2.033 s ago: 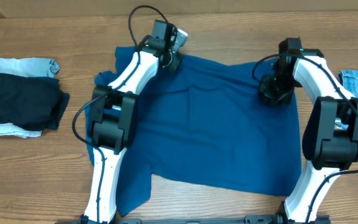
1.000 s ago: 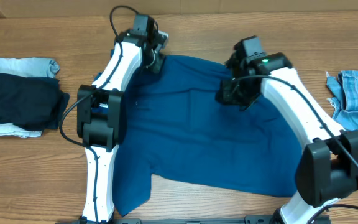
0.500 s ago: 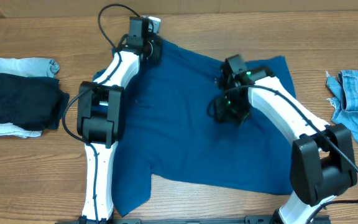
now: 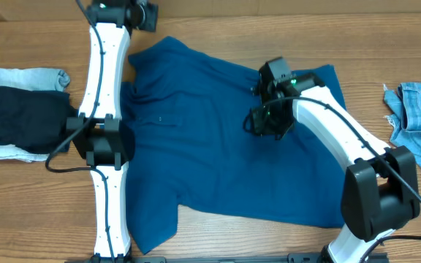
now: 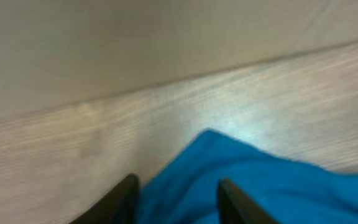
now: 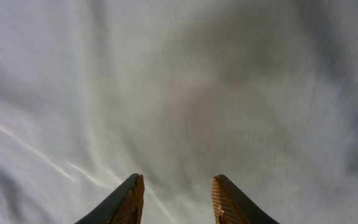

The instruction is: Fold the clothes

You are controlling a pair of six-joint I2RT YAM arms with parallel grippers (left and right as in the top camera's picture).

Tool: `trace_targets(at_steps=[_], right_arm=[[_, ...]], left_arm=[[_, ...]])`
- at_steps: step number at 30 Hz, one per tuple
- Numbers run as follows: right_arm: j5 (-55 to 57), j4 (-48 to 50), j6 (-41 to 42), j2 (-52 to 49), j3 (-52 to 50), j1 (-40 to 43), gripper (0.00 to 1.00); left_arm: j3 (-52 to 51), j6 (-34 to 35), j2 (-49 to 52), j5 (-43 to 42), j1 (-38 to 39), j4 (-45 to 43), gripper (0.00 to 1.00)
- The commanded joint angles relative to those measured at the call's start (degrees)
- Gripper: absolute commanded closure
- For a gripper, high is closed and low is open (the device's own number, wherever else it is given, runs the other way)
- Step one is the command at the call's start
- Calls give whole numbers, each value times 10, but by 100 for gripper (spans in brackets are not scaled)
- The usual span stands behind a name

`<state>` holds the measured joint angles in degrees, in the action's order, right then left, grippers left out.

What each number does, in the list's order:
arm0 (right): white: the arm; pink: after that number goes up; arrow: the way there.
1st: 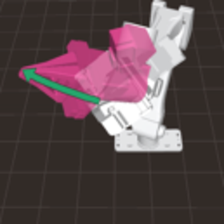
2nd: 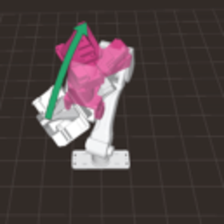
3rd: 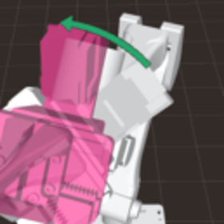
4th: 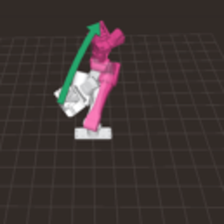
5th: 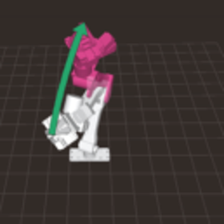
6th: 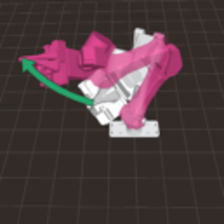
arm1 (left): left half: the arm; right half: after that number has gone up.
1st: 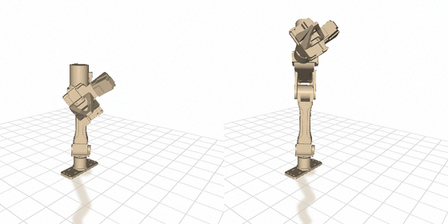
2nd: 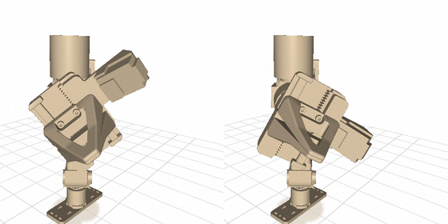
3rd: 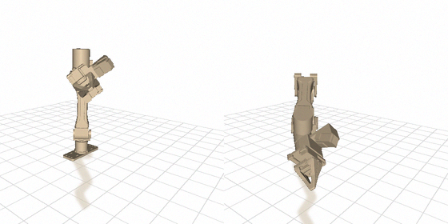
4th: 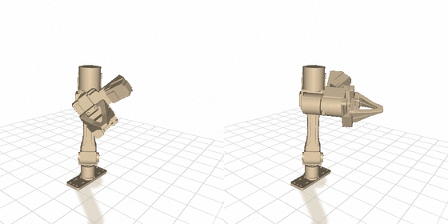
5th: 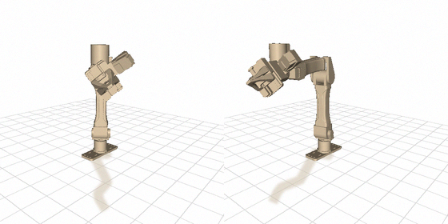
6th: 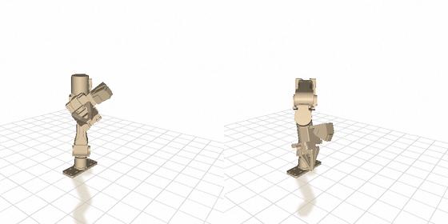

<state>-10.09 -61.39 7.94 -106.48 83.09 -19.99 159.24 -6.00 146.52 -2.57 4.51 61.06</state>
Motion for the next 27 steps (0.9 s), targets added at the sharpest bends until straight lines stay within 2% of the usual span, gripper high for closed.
trace_targets(at_steps=[1,4,9,10,11,13,16,20,22,24,27], right_arm=[[4,-33,-2,14,88,26,49],[4,-54,12,14,143,77,36],[-24,-84,27,14,197,164,38],[-27,-86,27,14,203,172,37],[-27,-87,27,14,212,184,31],[-27,-82,27,14,215,199,26],[-27,-97,27,14,215,218,25],[-27,-131,27,14,215,237,24],[-27,-143,27,14,215,239,24],[-27,-153,27,14,215,239,24],[-40,-159,27,14,215,239,7]], left_arm=[[123,11,-5,-19,15,133,52],[201,20,-5,-12,30,255,56],[208,40,-90,82,46,349,60],[208,46,-116,90,47,354,60],[208,53,-158,113,47,357,59],[208,63,-218,140,46,357,52],[208,85,-306,158,44,357,44],[199,99,-374,165,44,357,42],[161,99,-418,165,44,357,41],[75,99,-474,165,44,357,41],[-125,101,-540,136,44,357,40]])
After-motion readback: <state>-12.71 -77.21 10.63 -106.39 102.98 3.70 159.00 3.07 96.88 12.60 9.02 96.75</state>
